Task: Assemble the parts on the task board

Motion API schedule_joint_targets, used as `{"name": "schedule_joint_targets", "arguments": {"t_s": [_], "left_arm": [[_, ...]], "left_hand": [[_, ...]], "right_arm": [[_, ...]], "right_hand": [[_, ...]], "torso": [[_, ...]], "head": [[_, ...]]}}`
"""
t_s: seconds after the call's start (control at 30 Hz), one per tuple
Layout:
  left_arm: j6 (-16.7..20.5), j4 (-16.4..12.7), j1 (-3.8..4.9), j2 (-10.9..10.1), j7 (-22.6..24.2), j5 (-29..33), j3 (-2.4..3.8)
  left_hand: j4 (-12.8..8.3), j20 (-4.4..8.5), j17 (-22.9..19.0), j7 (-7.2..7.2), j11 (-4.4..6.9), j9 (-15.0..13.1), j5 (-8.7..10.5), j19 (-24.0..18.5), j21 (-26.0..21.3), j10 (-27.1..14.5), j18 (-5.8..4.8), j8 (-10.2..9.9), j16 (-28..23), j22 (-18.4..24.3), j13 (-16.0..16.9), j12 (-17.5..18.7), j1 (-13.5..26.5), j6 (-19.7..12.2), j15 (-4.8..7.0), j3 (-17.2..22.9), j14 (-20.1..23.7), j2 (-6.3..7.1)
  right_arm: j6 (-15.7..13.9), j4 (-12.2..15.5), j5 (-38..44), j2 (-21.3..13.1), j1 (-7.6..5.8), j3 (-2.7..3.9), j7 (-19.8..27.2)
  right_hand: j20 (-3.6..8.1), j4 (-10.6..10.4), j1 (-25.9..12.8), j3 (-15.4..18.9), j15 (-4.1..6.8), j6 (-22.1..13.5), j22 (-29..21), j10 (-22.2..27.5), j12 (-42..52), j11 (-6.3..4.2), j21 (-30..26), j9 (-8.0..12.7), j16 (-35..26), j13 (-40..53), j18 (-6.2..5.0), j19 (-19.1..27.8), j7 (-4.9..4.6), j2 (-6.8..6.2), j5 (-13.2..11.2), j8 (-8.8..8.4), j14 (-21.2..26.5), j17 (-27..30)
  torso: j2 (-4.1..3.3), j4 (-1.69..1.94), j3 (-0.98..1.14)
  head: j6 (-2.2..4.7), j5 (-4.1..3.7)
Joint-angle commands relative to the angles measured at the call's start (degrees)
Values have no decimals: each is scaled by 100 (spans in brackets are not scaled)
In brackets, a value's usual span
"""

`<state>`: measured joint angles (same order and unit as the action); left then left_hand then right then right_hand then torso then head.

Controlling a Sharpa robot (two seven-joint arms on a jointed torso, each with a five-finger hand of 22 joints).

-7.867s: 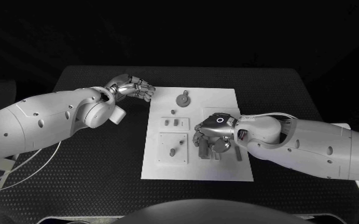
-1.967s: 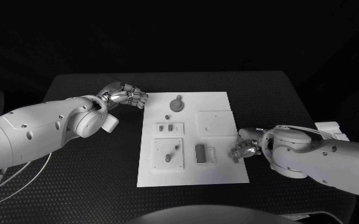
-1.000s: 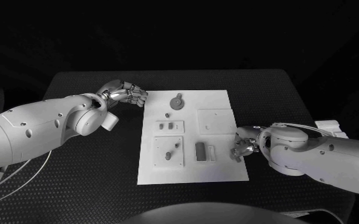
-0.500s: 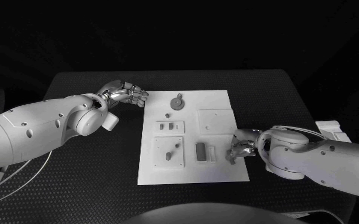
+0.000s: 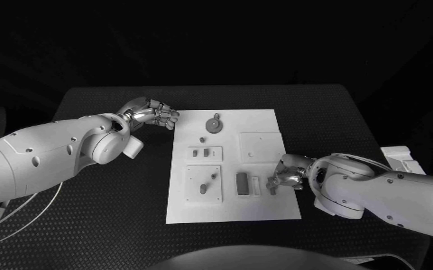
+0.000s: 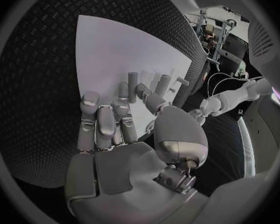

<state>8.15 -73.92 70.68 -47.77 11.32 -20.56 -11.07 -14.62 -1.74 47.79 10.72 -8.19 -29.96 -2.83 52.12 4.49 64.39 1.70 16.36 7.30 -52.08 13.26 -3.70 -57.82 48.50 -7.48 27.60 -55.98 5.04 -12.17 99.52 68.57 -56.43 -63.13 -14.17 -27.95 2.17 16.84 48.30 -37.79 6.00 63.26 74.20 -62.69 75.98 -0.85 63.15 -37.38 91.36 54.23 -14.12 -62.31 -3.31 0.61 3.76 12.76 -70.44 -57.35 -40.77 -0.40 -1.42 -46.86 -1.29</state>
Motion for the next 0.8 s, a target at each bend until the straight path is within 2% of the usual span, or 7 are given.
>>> {"name": "schedule_joint_targets", "arguments": {"t_s": [0.03,0.67,0.8], "left_arm": [[-65,-20,2,4,46,-18,3],[-92,-21,2,-4,40,-30,3],[-89,-20,2,-8,42,-30,3]], "left_hand": [[31,-3,-5,-5,-3,0,-3,-53,-1,-31,116,-10,19,-5,-9,-37,0,-39,2,-2,24,39],[31,-4,-6,-5,-3,0,-3,-53,0,-30,117,-9,20,-7,-12,-38,-3,-39,1,0,25,35],[32,-4,-6,-5,-3,0,-3,-53,0,-30,116,-8,21,-7,-12,-38,-3,-40,1,0,25,34]], "right_arm": [[-213,19,-361,62,0,-2,98],[-178,-131,-502,359,8,-2,146],[-199,-134,-503,370,9,-2,158]], "right_hand": [[30,4,100,-20,40,-115,6,-61,-31,-35,24,-4,-16,7,-88,-6,-167,60,12,21,-67,0],[37,2,102,-25,50,-123,4,-69,-43,-36,21,1,-22,11,-88,-14,-167,70,14,17,-58,24],[37,2,100,-24,51,-125,4,-70,-45,-36,20,2,-23,11,-88,-15,-167,70,13,17,-58,26]], "torso": [[-1,-3,2],[-4,4,4],[-1,0,-3]], "head": [[-5,6],[-16,29],[-18,30]]}}
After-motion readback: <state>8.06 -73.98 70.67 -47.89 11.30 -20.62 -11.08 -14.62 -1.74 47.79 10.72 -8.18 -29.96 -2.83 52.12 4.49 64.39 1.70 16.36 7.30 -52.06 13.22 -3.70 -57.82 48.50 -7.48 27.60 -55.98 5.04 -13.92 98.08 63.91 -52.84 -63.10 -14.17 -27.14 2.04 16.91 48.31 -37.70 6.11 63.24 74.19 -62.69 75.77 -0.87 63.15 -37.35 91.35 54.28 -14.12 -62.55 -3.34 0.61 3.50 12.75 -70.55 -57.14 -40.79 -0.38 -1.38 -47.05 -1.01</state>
